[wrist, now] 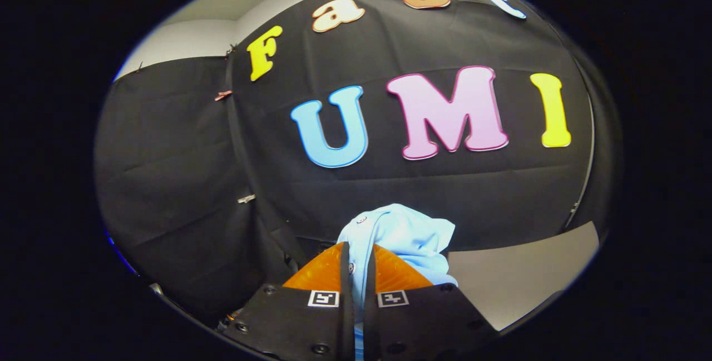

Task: Put the clothes into the washing machine and then close the washing machine lid.

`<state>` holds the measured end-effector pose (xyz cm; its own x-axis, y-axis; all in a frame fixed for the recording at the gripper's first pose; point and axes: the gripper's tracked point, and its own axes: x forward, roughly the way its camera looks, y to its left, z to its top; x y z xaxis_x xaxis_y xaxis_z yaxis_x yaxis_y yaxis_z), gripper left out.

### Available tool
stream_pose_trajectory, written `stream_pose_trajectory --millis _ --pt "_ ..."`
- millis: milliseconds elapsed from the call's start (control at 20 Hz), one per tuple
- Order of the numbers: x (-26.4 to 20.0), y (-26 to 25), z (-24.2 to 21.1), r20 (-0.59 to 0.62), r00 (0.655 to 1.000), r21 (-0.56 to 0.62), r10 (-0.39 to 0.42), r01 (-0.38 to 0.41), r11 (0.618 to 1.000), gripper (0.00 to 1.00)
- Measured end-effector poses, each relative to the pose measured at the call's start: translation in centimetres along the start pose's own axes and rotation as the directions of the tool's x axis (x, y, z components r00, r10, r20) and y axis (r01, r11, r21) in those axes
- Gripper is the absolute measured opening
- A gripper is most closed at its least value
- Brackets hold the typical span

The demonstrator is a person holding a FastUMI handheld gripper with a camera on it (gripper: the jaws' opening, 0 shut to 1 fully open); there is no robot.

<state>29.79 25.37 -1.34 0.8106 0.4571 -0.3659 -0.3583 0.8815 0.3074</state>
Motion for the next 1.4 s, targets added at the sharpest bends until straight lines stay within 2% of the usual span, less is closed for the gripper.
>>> stream_pose_trajectory --millis 300,500,650,900,1100,1300,1400 --pt "4.0 5.5 -2.2 -0.07 0.98 -0.046 0.186 -0.19 0.981 0.11" --pt "5.1 8.2 -3.6 -0.092 0.941 -0.052 0.326 -0.332 0.942 0.1" --pt "6.7 8.5 -5.4 -0.107 0.917 -0.045 0.384 -0.391 0.919 0.1" --pt "9.3 8.3 -8.4 -0.103 0.904 -0.072 0.414 -0.422 0.904 0.11" --pt "9.9 7.9 -9.7 -0.116 0.896 -0.043 0.428 -0.435 0.899 0.1" --pt "9.3 7.9 -11.0 -0.115 0.899 -0.137 0.424 -0.437 0.889 0.1" --pt "9.5 7.8 -11.5 -0.114 0.901 -0.138 0.418 -0.432 0.891 0.1"
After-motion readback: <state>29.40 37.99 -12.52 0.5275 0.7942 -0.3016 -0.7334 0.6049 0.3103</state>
